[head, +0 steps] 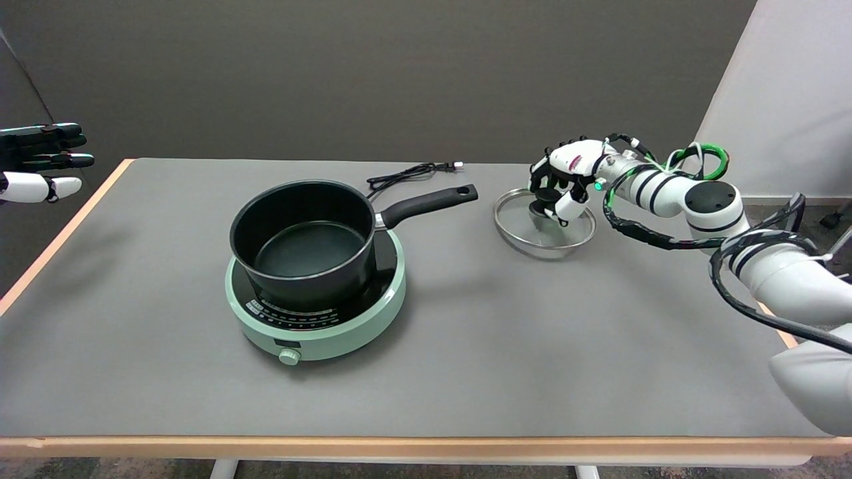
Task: Place the pot lid onto the table.
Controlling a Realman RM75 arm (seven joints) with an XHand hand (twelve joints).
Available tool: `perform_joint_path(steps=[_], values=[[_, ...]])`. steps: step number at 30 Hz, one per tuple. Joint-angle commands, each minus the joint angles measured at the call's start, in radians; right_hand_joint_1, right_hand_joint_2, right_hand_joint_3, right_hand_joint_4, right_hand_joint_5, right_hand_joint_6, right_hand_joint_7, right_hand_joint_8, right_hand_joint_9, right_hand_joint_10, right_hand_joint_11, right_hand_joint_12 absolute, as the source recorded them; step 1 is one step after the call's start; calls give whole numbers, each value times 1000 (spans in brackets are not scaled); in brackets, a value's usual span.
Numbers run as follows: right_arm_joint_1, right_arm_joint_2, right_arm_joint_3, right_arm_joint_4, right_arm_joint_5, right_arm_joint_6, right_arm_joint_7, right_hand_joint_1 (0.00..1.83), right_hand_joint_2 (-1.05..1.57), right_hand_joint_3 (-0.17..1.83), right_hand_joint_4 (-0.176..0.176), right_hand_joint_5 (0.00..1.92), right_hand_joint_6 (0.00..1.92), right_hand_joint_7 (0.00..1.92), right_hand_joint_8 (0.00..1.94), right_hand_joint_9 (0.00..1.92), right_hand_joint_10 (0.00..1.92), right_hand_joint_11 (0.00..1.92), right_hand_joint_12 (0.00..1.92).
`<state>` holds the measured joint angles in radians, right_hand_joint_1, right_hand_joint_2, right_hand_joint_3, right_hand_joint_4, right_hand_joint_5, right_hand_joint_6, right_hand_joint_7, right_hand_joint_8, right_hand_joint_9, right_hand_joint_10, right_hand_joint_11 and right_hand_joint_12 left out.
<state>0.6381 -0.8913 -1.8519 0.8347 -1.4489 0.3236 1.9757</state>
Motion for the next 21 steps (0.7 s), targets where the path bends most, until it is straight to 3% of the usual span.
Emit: perform_joint_path(steps=[1, 6, 13, 21], values=[[5, 3, 53, 9, 5, 9, 1, 977, 563, 1034, 98, 490, 223, 597, 197, 590, 483, 386, 794], [-21, 11, 115, 72, 6, 34, 1, 925, 460, 1048, 67, 383, 173, 402, 172, 428, 264, 299, 638], [-79, 25, 214, 192, 8, 89, 1, 880, 405, 1032, 68, 352, 166, 307, 168, 309, 236, 233, 584], [-287, 48, 425, 519, 99, 106, 1, 873, 427, 1023, 62, 348, 165, 400, 173, 431, 269, 275, 630]])
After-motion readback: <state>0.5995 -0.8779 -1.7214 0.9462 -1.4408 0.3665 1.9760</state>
